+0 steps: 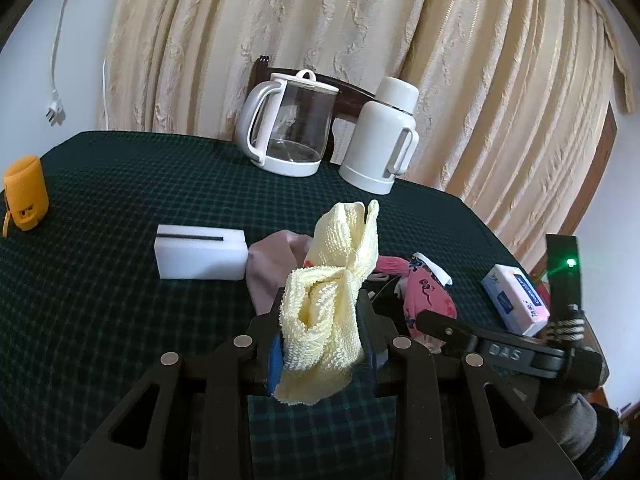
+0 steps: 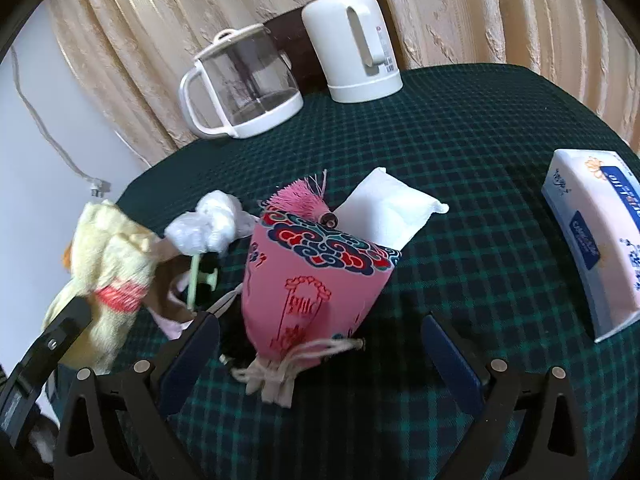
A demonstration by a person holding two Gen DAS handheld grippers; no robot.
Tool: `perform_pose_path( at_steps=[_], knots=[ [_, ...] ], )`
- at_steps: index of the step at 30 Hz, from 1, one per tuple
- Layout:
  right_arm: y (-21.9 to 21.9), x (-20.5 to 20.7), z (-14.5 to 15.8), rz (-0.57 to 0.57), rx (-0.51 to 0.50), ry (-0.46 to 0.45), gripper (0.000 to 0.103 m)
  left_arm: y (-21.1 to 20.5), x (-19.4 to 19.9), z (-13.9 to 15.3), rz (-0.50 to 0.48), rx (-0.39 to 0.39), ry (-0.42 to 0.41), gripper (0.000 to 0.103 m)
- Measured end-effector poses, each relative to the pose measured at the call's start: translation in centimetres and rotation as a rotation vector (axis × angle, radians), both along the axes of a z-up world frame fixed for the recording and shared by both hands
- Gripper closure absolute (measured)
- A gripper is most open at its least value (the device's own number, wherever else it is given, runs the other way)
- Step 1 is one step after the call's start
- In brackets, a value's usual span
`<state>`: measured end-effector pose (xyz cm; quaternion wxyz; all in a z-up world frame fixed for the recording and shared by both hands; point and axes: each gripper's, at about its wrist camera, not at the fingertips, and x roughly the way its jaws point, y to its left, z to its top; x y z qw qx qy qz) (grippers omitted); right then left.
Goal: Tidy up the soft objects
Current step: 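Grasp the pink drawstring pouch with the right gripper while the left holds the towel, then carry the pouch into the tin box and open the right gripper while the left carries the towel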
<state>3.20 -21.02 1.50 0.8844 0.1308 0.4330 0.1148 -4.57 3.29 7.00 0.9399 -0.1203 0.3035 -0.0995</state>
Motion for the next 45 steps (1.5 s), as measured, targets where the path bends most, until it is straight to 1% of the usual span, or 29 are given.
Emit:
perform_pose_path(
  at_steps=[2, 7, 8, 9, 10, 11, 12, 13, 15, 19, 28, 37, 45],
  knots=[
    [0.2, 0.5, -0.3, -0.007, 0.000, 0.012, 0.000, 0.2, 0.0, -0.1, -0.001, -0.007, 0.003, 0.072],
    [0.4, 1.1, -0.6, -0.016, -0.014, 0.010, 0.001, 0.4, 0.1, -0.4, -0.011, -0.016, 0.013, 0.072],
    [0.5, 1.2, -0.7, -0.015, -0.015, 0.011, 0.004, 0.4, 0.1, -0.4, -0.013, -0.017, 0.015, 0.072],
    [0.5, 1.3, -0.8, -0.013, -0.018, 0.015, 0.013, 0.5, 0.1, -0.5, -0.015, -0.017, 0.017, 0.072],
    [0.4, 1.3, -0.9, -0.010, -0.018, 0.020, 0.015, 0.4, 0.1, -0.5, -0.016, -0.018, 0.019, 0.072],
    [0.4, 1.2, -0.8, -0.008, -0.023, 0.012, 0.020, 0.4, 0.1, -0.6, -0.017, -0.017, 0.020, 0.072],
    [0.5, 1.2, -0.8, 0.008, -0.010, 0.014, 0.029, 0.4, 0.1, -0.5, -0.018, -0.017, 0.021, 0.072],
    [0.5, 1.1, -0.7, 0.020, 0.002, 0.019, 0.033, 0.3, 0.1, -0.6, -0.019, -0.016, 0.022, 0.072],
    [0.4, 0.8, -0.5, 0.022, -0.001, 0.013, 0.036, 0.2, 0.1, -0.5, -0.020, -0.015, 0.023, 0.072],
    [0.0, -0.2, -0.1, 0.026, -0.001, 0.000, 0.037, -0.1, 0.0, -0.4, -0.023, -0.010, 0.020, 0.072],
    [-2.5, -3.0, 1.8, 0.000, 0.017, -0.076, 0.037, -1.8, -0.4, 0.3, -0.050, 0.008, 0.011, 0.072],
    [-5.9, -6.3, 3.6, -0.063, 0.024, -0.162, 0.037, -4.4, -0.7, 0.9, -0.101, 0.031, 0.006, 0.072],
    [-9.6, -9.1, 5.4, -0.148, 0.025, -0.243, 0.037, -6.8, -1.0, 1.5, -0.148, 0.054, -0.003, 0.072]
  ],
)
